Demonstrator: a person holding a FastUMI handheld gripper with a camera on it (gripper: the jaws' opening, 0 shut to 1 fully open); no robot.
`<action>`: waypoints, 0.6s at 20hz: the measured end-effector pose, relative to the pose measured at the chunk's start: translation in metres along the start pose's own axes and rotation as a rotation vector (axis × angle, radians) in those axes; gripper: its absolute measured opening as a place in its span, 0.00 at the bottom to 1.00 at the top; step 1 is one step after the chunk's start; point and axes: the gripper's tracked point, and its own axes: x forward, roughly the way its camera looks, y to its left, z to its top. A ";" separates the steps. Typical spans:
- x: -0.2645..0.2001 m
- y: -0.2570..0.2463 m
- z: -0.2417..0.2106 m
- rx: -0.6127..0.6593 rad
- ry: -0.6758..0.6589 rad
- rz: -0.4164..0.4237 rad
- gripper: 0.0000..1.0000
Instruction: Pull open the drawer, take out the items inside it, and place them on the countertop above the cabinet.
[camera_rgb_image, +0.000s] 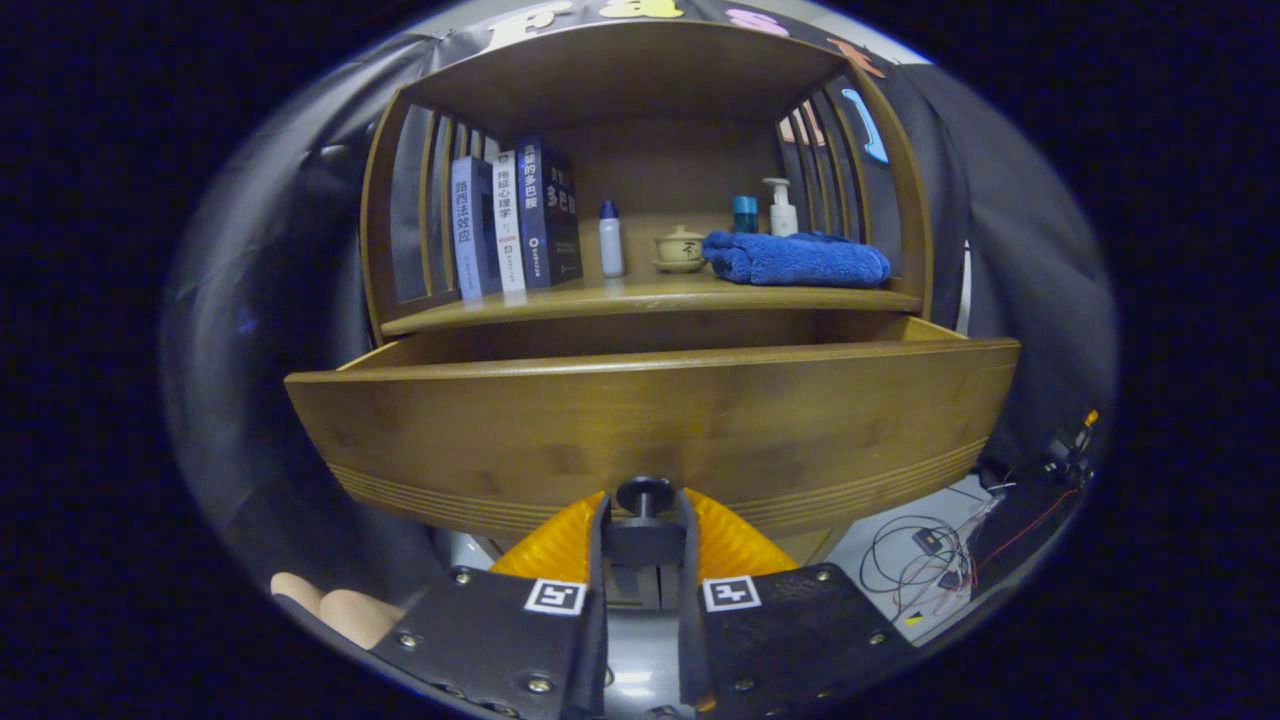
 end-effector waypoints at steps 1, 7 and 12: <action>-0.005 0.000 -0.001 -0.008 0.004 0.001 0.29; -0.030 -0.001 -0.014 -0.026 0.033 0.014 0.28; -0.050 -0.004 -0.029 -0.049 0.061 0.016 0.28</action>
